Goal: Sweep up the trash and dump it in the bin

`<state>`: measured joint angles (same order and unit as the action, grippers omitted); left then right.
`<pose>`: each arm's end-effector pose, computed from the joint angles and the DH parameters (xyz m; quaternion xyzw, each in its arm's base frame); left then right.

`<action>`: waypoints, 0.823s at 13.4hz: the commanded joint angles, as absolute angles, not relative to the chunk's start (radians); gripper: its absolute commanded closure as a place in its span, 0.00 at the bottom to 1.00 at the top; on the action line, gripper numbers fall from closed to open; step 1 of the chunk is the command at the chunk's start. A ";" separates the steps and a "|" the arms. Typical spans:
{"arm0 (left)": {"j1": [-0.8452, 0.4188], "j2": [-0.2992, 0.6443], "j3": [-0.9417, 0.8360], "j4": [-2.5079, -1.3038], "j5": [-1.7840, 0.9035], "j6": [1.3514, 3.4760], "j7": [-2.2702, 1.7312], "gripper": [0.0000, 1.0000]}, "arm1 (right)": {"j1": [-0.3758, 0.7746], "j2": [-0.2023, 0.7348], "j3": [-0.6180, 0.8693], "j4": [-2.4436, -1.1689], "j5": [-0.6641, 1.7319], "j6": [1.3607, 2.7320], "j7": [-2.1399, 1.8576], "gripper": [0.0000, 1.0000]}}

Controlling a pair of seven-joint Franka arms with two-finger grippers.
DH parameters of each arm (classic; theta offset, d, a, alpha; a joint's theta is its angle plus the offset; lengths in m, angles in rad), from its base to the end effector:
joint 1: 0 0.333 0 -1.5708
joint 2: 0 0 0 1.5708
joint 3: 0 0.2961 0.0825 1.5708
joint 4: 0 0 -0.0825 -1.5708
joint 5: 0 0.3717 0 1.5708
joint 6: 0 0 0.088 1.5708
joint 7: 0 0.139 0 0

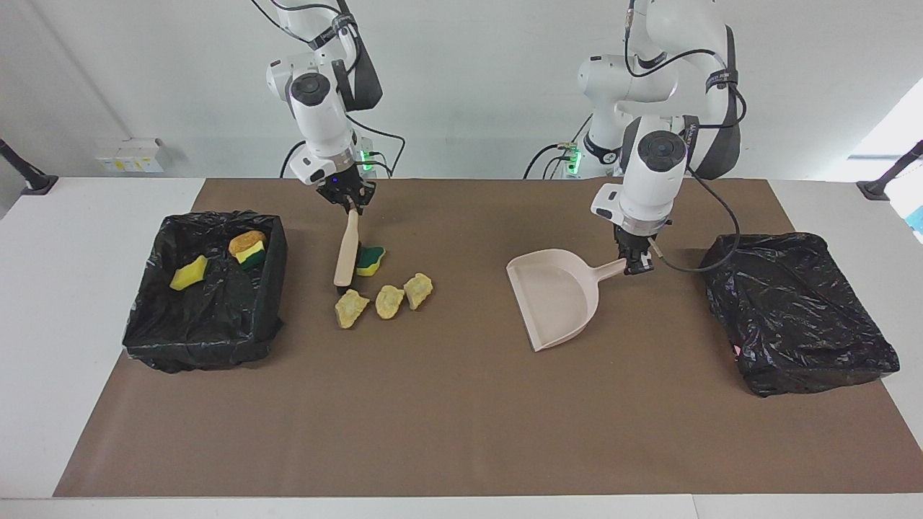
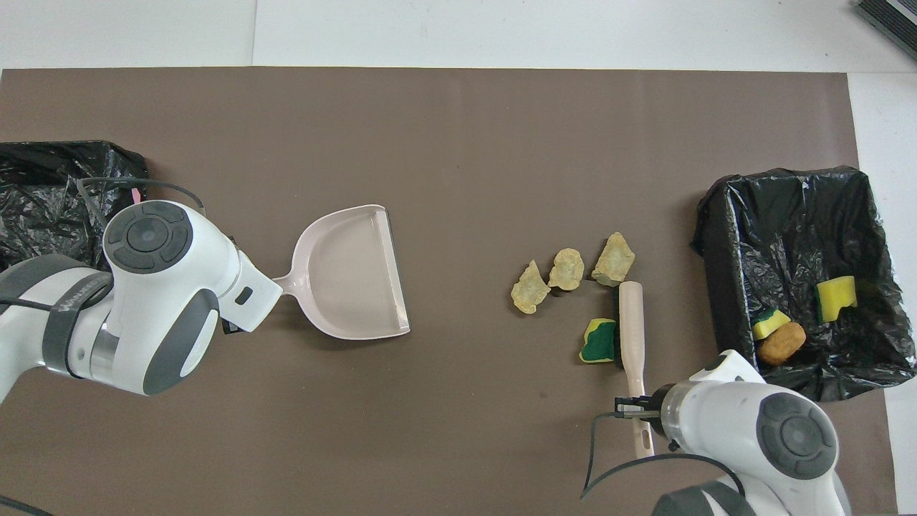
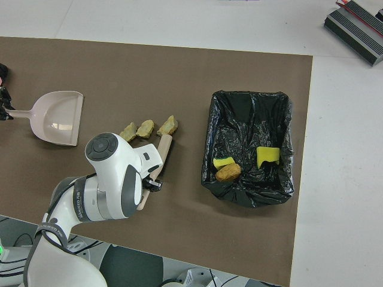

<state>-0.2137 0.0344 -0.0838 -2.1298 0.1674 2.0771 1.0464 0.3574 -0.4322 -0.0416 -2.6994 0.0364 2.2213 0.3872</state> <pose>0.5040 -0.1407 0.3414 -0.7520 0.6540 0.0658 0.0492 0.3510 0.1186 0.3183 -0.9985 0.0449 0.0297 0.0135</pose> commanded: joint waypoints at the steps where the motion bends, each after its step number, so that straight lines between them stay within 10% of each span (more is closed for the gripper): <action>1: -0.232 0.003 -0.074 -2.169 0.156 2.103 1.019 1.00 | 0.365 -0.388 -0.040 -2.697 0.061 2.279 0.416 1.00; 11: -0.331 0.015 -0.075 -2.169 0.060 2.158 0.950 1.00 | 0.462 -0.067 -0.038 -2.148 0.143 2.027 0.684 1.00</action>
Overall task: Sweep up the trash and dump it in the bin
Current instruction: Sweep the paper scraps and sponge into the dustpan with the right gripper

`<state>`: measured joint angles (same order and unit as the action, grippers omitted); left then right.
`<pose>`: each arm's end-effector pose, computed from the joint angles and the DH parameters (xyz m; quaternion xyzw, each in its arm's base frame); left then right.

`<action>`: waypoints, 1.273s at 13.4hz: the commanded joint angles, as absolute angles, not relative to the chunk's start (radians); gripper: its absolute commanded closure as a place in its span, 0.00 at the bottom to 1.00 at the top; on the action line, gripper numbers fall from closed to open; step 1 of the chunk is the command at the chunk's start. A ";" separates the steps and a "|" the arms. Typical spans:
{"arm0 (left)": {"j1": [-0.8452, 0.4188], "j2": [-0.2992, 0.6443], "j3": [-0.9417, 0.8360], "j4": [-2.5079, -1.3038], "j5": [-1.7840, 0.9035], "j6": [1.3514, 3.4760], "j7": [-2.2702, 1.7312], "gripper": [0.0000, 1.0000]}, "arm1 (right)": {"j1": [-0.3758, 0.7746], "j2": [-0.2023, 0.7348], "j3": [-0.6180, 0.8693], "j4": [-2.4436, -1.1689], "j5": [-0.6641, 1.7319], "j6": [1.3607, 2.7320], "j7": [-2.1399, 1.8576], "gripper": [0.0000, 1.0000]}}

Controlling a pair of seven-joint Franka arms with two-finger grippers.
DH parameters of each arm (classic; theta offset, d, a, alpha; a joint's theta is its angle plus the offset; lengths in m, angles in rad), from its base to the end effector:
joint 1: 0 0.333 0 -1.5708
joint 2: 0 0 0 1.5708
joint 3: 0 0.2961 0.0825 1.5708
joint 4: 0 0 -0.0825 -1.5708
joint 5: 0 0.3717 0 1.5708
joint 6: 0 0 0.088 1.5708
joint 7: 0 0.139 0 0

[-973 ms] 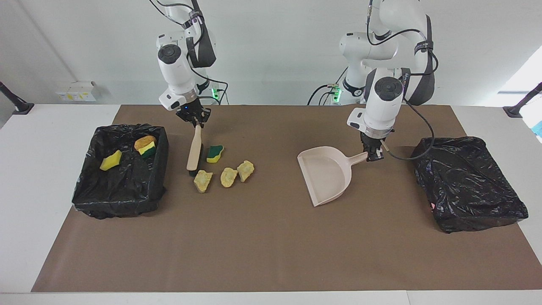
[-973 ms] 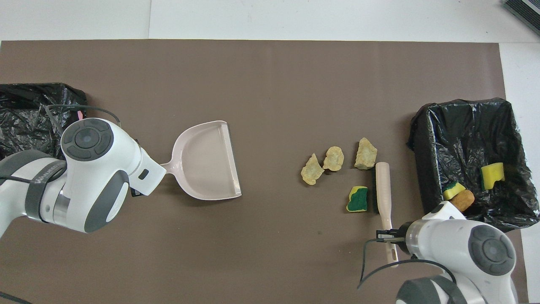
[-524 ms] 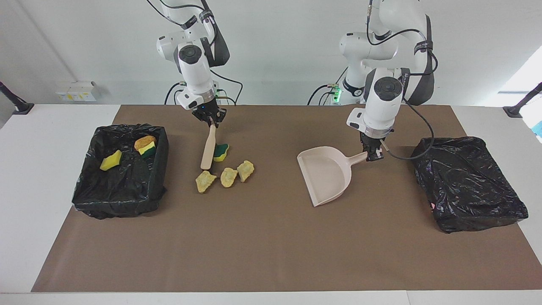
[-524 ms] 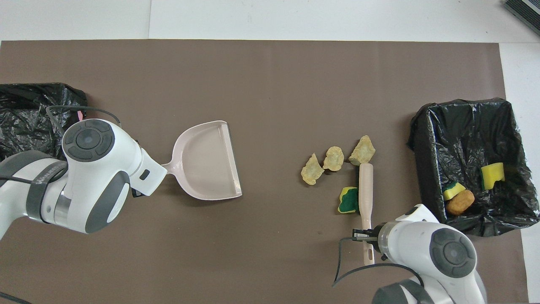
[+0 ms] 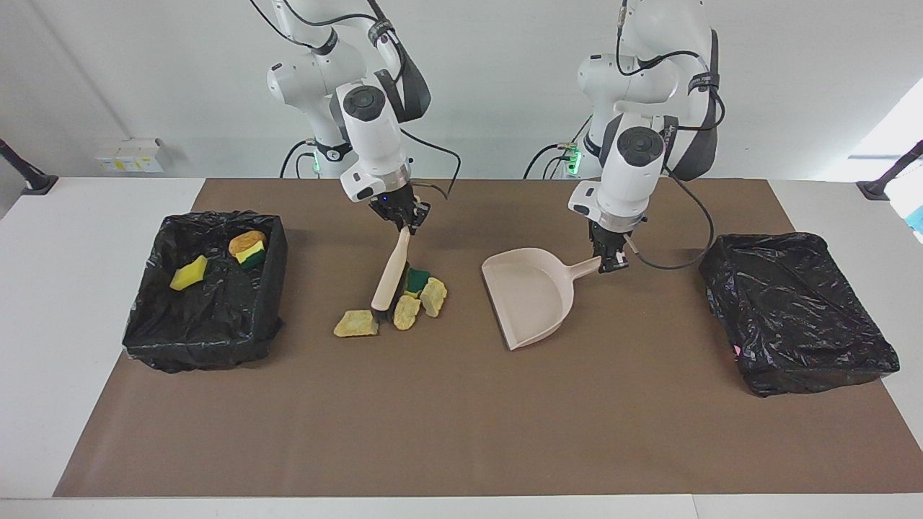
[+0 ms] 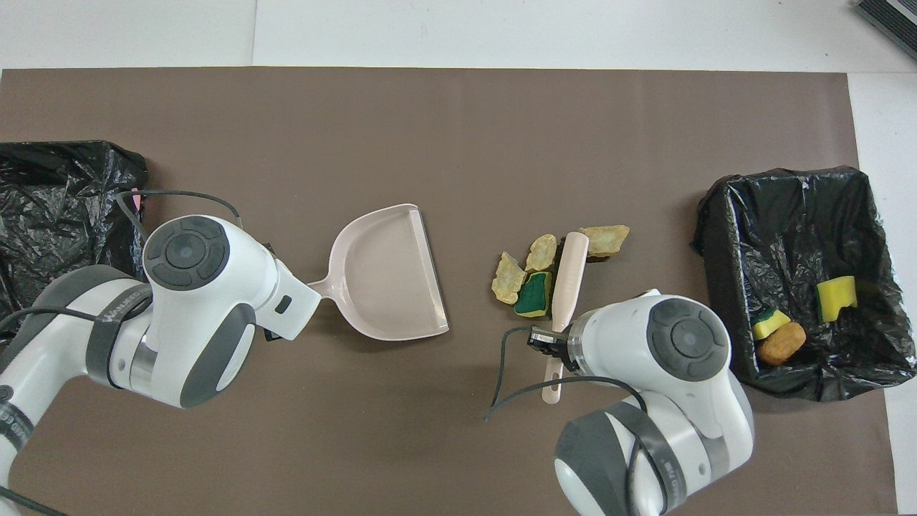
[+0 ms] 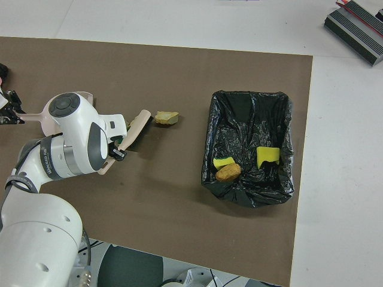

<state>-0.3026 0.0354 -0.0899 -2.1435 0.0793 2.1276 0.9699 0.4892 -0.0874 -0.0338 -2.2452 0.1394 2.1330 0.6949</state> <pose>0.4882 -0.1959 0.3383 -0.7623 0.6460 0.0334 0.0230 0.4415 0.2272 0.3574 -0.9858 0.1567 0.0431 0.0435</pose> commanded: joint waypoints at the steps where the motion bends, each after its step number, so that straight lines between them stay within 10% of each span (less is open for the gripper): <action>1: -0.345 0.014 -0.075 -2.171 0.057 2.157 0.948 1.00 | 0.442 -0.075 -0.040 -2.145 0.117 1.999 0.629 1.00; 9: -0.364 0.006 -0.075 -2.178 0.055 2.152 0.900 1.00 | 0.121 -0.095 -0.040 -2.282 0.051 2.123 0.053 1.00; 17: -0.373 0.017 -0.075 -2.183 0.055 2.158 0.861 1.00 | 0.314 -0.081 -0.032 -2.332 0.067 2.135 0.193 1.00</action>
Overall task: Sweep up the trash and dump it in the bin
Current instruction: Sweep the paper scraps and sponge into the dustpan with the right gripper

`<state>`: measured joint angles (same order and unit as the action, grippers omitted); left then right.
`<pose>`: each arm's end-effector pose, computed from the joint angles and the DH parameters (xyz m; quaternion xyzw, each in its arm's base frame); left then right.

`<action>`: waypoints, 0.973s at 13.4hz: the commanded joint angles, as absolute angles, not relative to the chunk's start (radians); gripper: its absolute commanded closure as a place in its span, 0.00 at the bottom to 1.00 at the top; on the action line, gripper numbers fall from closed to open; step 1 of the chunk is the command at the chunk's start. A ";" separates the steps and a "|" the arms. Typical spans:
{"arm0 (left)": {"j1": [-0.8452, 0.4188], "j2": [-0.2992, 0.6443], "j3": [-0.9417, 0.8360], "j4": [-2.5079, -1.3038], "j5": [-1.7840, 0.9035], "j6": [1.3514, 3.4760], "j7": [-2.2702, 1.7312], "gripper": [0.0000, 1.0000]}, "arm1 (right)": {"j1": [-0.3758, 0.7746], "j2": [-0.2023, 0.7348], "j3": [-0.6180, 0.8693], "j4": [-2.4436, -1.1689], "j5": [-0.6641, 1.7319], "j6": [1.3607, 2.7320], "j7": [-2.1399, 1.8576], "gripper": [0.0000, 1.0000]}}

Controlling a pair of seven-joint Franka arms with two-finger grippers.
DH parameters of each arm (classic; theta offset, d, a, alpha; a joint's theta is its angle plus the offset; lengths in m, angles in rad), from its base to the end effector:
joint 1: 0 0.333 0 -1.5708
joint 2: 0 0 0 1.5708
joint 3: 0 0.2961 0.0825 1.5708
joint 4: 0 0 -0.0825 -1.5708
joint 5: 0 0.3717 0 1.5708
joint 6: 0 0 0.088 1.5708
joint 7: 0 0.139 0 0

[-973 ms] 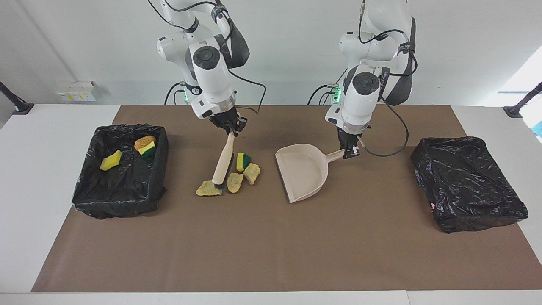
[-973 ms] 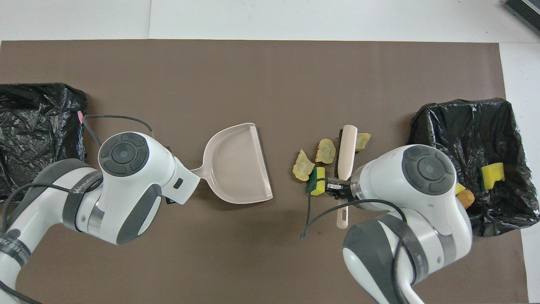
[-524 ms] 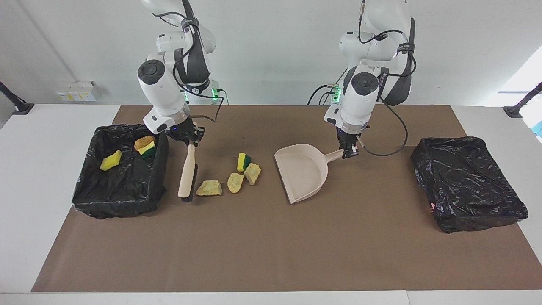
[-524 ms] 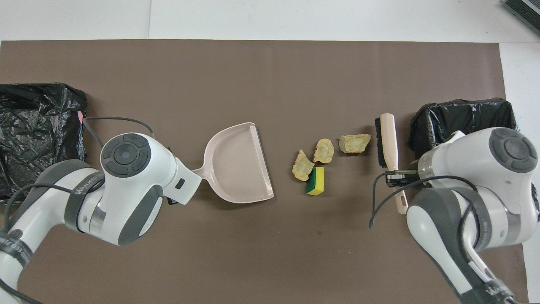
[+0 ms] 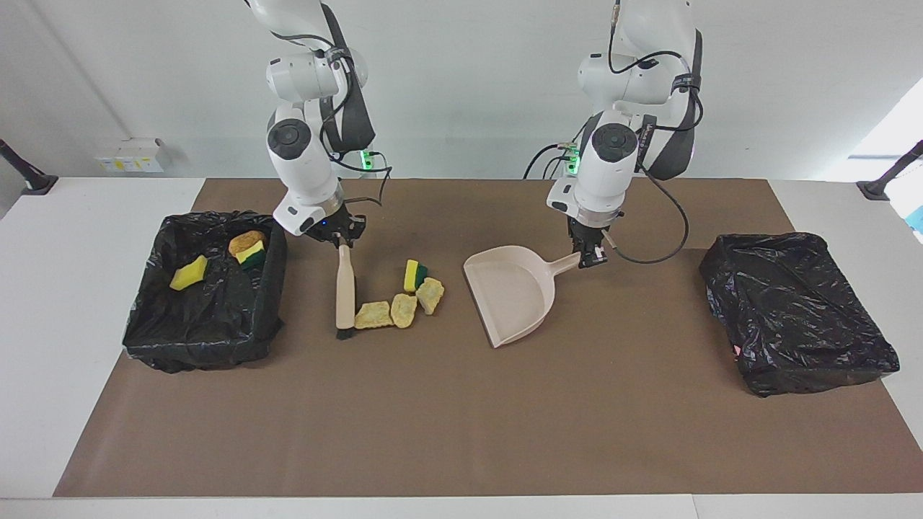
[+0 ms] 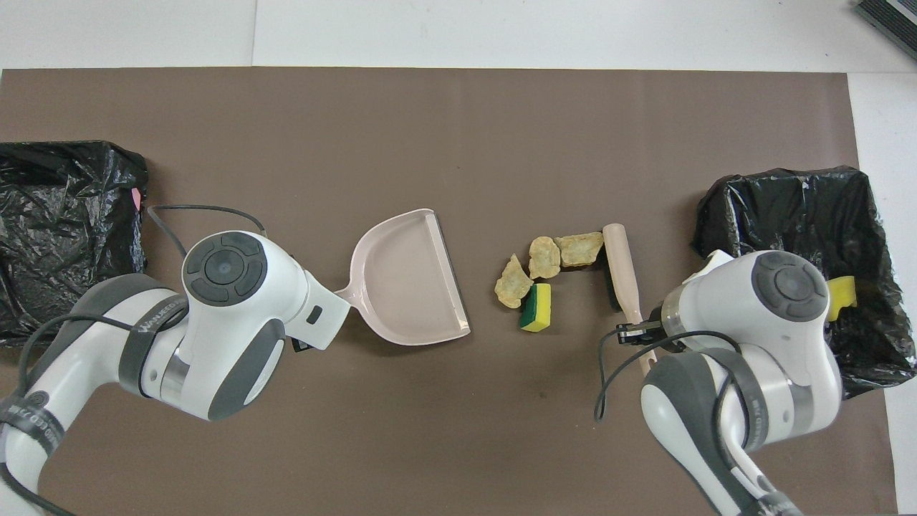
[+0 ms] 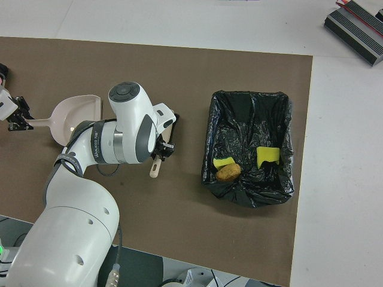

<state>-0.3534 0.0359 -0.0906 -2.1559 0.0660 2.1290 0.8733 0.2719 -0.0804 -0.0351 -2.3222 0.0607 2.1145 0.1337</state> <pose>0.4739 -0.2202 0.3327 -0.7788 0.6260 0.0361 0.0186 0.4564 0.1148 0.3193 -0.9970 -0.0342 0.0674 0.0142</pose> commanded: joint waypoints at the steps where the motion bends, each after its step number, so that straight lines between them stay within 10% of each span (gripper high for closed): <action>1: -0.373 0.017 -0.075 -2.183 0.055 2.157 0.861 1.00 | 0.340 -0.060 -0.031 -2.329 0.074 2.170 0.224 1.00; 13: -0.373 0.015 -0.075 -2.183 0.055 2.152 0.862 1.00 | 0.672 0.192 -0.025 -1.984 0.491 2.195 0.517 1.00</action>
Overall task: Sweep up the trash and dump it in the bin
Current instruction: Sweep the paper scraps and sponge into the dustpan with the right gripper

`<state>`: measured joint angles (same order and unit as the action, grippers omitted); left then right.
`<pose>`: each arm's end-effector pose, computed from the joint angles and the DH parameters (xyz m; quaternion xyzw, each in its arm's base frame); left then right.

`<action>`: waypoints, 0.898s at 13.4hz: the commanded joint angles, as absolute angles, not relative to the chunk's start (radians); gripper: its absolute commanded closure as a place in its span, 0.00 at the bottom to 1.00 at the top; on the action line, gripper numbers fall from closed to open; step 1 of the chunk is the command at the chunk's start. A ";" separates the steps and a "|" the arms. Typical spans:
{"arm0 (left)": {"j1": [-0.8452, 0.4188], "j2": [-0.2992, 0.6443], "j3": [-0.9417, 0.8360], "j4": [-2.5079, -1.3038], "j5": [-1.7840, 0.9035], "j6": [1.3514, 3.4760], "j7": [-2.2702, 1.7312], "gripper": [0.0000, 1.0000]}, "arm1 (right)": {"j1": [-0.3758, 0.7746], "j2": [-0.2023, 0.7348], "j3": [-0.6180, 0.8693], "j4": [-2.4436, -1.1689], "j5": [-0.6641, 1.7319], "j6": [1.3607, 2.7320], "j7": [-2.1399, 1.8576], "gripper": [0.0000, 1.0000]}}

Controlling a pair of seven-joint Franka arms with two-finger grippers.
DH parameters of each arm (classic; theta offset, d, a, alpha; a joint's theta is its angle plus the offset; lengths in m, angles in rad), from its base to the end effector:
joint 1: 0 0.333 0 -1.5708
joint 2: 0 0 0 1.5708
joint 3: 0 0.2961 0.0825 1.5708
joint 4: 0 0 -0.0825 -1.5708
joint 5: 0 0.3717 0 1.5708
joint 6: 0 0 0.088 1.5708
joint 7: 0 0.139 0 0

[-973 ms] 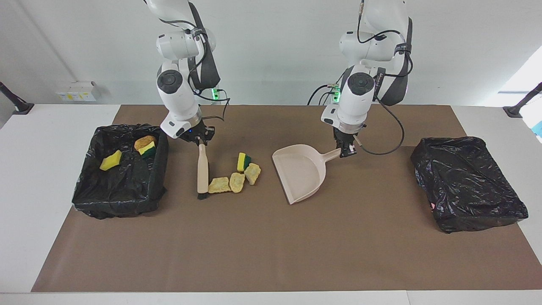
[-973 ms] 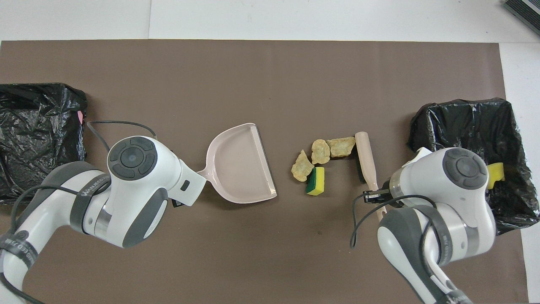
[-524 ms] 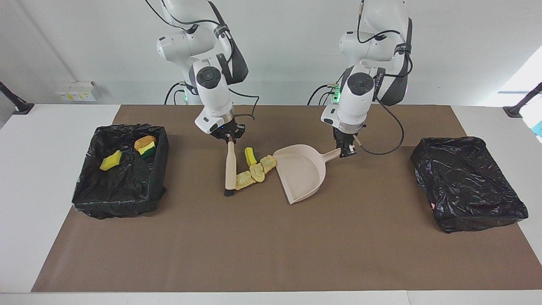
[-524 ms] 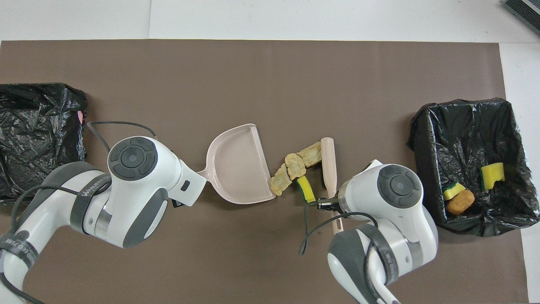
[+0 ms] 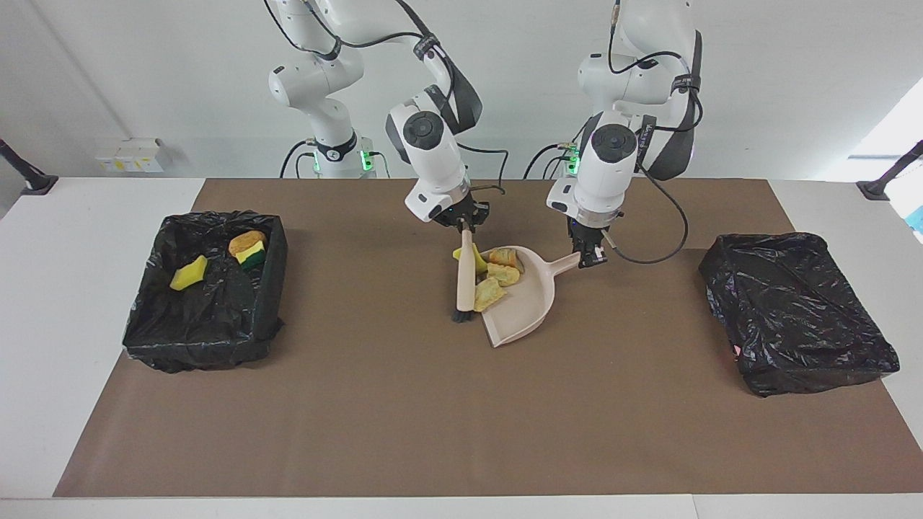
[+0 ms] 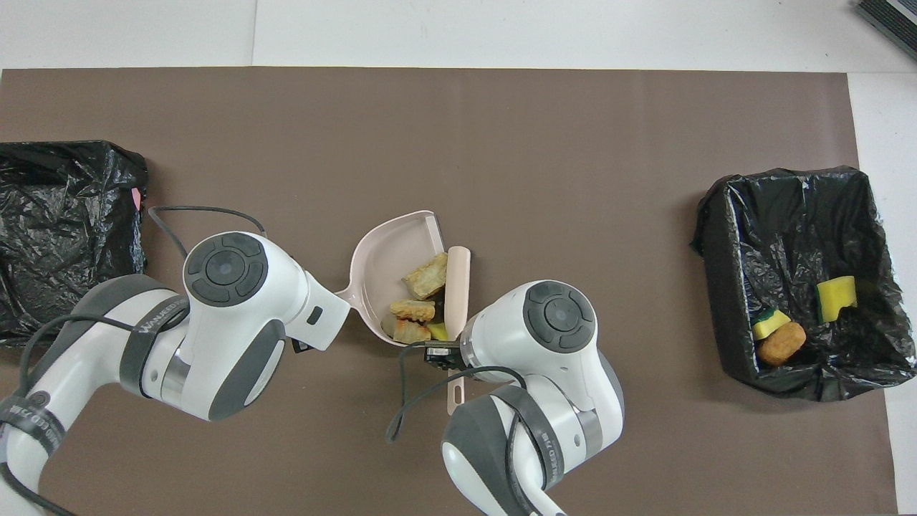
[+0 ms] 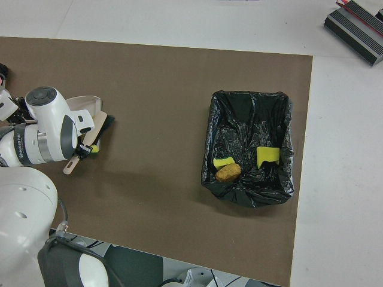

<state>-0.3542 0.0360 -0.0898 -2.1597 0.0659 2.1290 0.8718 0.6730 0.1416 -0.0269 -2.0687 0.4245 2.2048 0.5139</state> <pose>0.4729 -0.2197 0.3310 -0.7792 0.6254 0.0379 0.0181 0.4333 0.3578 0.3236 -0.9840 0.0603 0.0939 0.1388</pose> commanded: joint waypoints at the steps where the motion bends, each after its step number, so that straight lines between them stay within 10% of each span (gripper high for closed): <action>1: -0.373 0.015 -0.075 -2.183 0.055 2.152 0.862 1.00 | 0.672 0.199 -0.012 -1.958 0.517 2.197 0.517 1.00; 12: -0.351 0.017 -0.072 -2.180 0.034 2.148 0.871 1.00 | 0.548 0.060 -0.028 -1.950 0.223 1.918 0.548 1.00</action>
